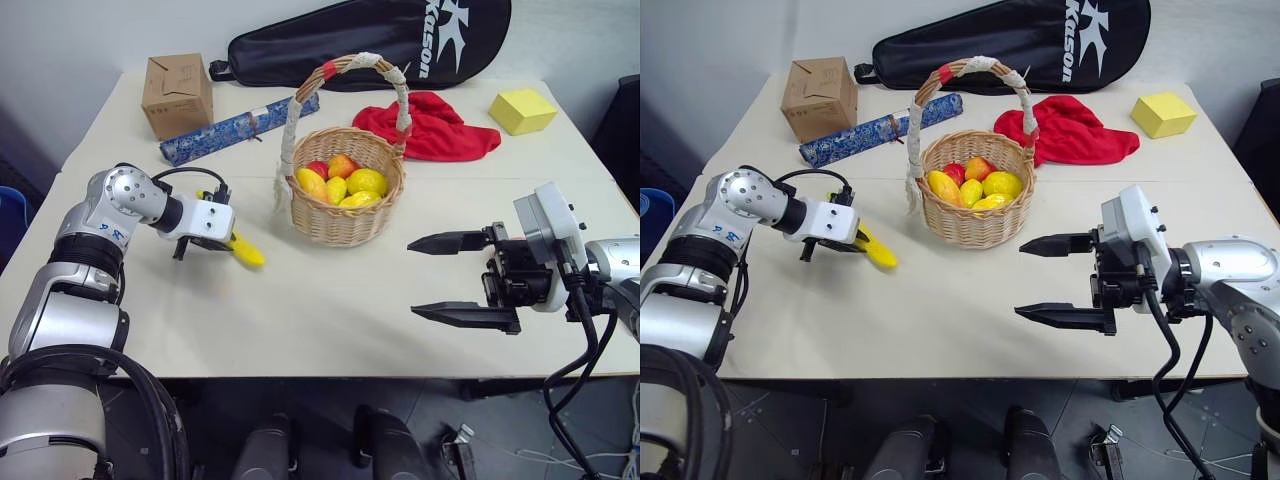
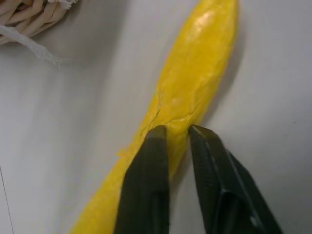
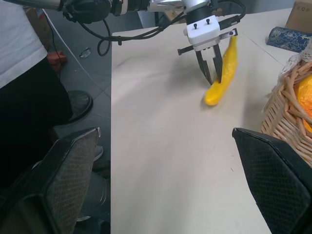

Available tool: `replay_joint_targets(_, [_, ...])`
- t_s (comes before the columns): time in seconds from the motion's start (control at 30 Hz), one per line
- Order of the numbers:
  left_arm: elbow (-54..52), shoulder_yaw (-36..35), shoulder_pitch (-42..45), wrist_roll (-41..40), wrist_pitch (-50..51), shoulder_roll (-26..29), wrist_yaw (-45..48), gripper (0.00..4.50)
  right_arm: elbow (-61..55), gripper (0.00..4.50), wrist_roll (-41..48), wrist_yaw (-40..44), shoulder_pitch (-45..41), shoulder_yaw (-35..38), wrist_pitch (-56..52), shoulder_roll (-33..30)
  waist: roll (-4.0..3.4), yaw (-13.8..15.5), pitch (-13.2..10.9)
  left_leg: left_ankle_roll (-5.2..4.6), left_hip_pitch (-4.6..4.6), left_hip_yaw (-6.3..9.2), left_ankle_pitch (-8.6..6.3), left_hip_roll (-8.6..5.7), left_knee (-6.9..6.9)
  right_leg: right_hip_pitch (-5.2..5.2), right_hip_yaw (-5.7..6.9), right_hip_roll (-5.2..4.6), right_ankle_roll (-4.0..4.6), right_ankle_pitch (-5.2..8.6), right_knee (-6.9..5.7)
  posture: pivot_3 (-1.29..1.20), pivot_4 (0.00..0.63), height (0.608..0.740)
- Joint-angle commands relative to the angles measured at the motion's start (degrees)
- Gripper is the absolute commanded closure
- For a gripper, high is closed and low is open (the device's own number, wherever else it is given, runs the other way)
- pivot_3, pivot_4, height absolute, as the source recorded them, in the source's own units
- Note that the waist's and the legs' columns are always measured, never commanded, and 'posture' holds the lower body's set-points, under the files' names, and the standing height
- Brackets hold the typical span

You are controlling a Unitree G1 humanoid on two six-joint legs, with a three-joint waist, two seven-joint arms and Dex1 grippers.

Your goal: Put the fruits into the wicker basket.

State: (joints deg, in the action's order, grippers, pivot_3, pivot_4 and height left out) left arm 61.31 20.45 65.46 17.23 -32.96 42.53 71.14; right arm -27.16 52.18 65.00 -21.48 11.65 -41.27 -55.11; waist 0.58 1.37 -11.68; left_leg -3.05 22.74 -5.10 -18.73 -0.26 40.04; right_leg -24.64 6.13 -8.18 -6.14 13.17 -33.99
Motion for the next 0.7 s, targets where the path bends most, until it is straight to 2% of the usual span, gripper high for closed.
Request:
replay_joint_targets(0.03, [-0.59, -0.04, -2.31, -0.43, 0.73, -0.16, 2.85, 4.49, -1.29, 0.0, 0.91, 0.27, -0.61, 1.61, 0.42, -0.79, 0.0, -0.02, 0.0, -0.02, -0.01, -0.05, -0.01, 0.0, 0.0, 0.0, 0.02, -0.03, 0.0, 0.0, -0.01, 0.0, 0.15, 0.74])
replay_joint_targets(0.1, [-1.41, -1.39, -2.49, -1.95, 2.41, -0.45, 3.96, 4.49, -0.79, 0.0, 0.55, 0.43, -1.1, 1.13, 0.61, -0.64, 0.0, -0.04, 0.0, -0.07, -0.02, -0.13, -0.04, -0.01, 0.01, -0.01, 0.05, -0.07, -0.02, -0.01, -0.03, 0.0, 0.15, 0.74])
replay_joint_targets(0.13, [-2.02, -1.93, -2.57, -2.75, 3.09, -0.47, 5.07, 4.01, -0.64, 0.0, 0.47, 0.48, -1.22, 1.02, 0.65, -0.59, 0.0, -0.02, 0.0, -0.08, -0.01, -0.15, -0.05, -0.01, 0.01, -0.01, 0.06, -0.07, -0.04, -0.02, -0.03, 0.0, 0.15, 0.74])
replay_joint_targets(0.23, [-4.28, -3.63, -2.48, -5.15, 5.42, -0.45, 7.58, 3.17, -0.42, 0.0, 0.17, 0.77, -1.43, 0.65, 0.82, -0.47, 0.0, 0.04, 0.0, -0.1, 0.02, -0.15, -0.07, -0.01, 0.01, -0.01, 0.1, -0.07, -0.04, -0.03, -0.06, 0.0, 0.15, 0.74])
replay_joint_targets(0.43, [-6.65, -6.77, -1.08, -8.8, 10.26, -1.45, 9.5, 1.23, -0.4, 0.0, -0.01, 0.88, -1.39, 0.5, 0.84, -0.2, 0.01, 0.03, 0.0, -0.16, 0.48, -0.2, -0.06, -0.05, 0.1, -0.4, 0.3, 0.18, -0.11, -0.07, -0.07, 0.0, 0.15, 0.74])
replay_joint_targets(0.7, [-4.1, -7.83, 1.52, -9.38, 13.05, -3.23, 9.12, 1.23, -1.0, 0.0, 0.14, 0.2, 0.02, 1.32, 0.68, -0.22, 0.01, -0.02, -0.01, -0.18, 0.51, -0.43, -0.06, -0.03, 0.11, -0.48, 0.51, 0.25, -0.11, -0.07, -0.07, 0.0, 0.15, 0.74])
